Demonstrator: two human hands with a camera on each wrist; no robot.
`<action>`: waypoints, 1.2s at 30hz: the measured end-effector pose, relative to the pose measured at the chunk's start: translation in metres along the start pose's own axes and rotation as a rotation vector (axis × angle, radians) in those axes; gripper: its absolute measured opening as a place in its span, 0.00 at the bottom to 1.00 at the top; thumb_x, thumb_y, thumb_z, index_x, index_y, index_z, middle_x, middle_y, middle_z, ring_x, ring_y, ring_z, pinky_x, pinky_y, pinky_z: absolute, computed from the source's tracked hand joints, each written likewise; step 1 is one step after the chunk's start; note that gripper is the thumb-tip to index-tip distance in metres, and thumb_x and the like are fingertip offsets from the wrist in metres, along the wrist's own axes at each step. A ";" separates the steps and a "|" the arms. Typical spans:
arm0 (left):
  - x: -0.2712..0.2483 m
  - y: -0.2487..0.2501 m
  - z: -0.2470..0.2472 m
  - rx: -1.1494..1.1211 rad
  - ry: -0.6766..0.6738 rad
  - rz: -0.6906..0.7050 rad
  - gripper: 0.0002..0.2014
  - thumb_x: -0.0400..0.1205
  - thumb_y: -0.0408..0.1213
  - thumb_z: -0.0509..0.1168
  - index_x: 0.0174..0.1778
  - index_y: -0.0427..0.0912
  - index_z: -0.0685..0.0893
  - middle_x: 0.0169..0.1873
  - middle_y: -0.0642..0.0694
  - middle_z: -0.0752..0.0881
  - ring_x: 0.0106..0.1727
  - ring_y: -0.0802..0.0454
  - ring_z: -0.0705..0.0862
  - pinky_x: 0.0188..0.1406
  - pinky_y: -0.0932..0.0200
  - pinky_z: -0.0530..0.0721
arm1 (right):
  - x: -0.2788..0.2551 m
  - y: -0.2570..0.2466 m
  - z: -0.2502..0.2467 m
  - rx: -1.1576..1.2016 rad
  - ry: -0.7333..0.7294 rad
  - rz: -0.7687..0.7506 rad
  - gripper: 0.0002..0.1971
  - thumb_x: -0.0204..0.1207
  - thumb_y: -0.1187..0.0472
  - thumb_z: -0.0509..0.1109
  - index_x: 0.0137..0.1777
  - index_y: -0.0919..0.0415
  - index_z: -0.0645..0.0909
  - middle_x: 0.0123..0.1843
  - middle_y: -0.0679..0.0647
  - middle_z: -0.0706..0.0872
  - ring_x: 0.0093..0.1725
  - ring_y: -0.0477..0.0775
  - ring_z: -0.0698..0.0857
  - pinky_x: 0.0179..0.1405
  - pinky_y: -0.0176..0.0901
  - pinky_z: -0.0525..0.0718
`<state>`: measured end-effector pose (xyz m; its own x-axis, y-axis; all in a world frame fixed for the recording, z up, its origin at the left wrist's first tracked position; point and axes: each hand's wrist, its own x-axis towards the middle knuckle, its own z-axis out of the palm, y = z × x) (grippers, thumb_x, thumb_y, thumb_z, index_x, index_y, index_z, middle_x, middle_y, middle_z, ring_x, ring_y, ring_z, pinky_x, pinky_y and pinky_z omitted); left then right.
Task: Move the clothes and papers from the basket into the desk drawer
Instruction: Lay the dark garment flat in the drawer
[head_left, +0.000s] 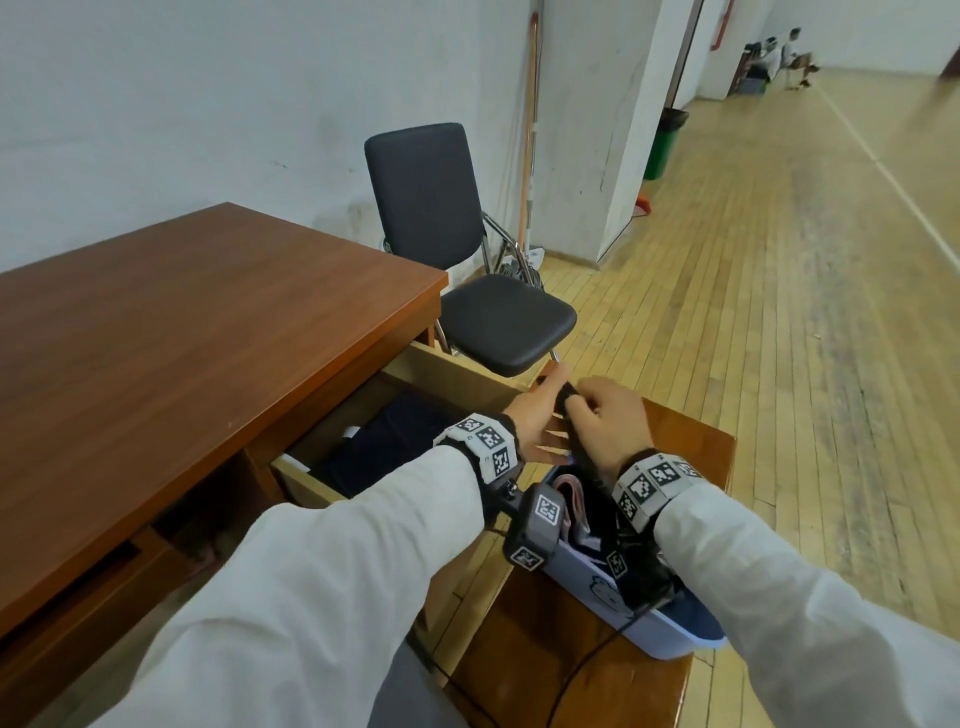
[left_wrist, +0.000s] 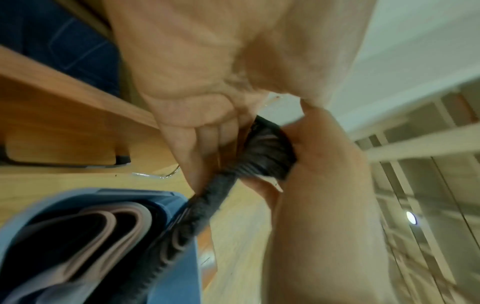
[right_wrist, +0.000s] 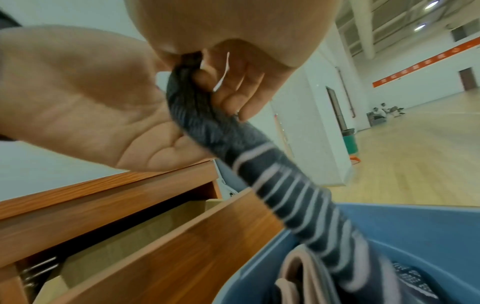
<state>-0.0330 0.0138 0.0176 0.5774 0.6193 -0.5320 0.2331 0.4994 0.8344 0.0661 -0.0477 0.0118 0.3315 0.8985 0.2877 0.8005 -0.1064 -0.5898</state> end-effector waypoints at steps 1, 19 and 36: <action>0.000 0.002 -0.001 -0.068 -0.001 -0.009 0.32 0.75 0.64 0.61 0.65 0.41 0.79 0.56 0.37 0.87 0.58 0.39 0.85 0.53 0.43 0.87 | 0.001 -0.004 0.004 -0.004 -0.036 -0.045 0.14 0.77 0.56 0.62 0.35 0.63 0.80 0.34 0.56 0.82 0.35 0.56 0.80 0.35 0.47 0.76; -0.027 0.055 -0.060 -0.084 0.259 0.423 0.13 0.87 0.33 0.56 0.63 0.38 0.81 0.57 0.36 0.85 0.64 0.36 0.82 0.67 0.36 0.79 | 0.016 0.009 0.032 0.877 -0.467 1.007 0.36 0.80 0.35 0.57 0.74 0.66 0.72 0.68 0.64 0.81 0.66 0.64 0.81 0.65 0.61 0.79; -0.023 0.068 -0.117 -0.548 0.303 0.358 0.12 0.85 0.33 0.57 0.60 0.35 0.81 0.47 0.38 0.88 0.45 0.42 0.87 0.52 0.48 0.85 | 0.036 -0.018 0.068 1.367 -0.551 0.955 0.17 0.79 0.46 0.64 0.46 0.61 0.82 0.27 0.49 0.79 0.24 0.45 0.77 0.24 0.33 0.77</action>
<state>-0.1220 0.1043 0.0704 0.2837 0.9030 -0.3225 -0.4014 0.4173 0.8153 0.0303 0.0158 -0.0186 -0.0311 0.7977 -0.6023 -0.6086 -0.4931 -0.6216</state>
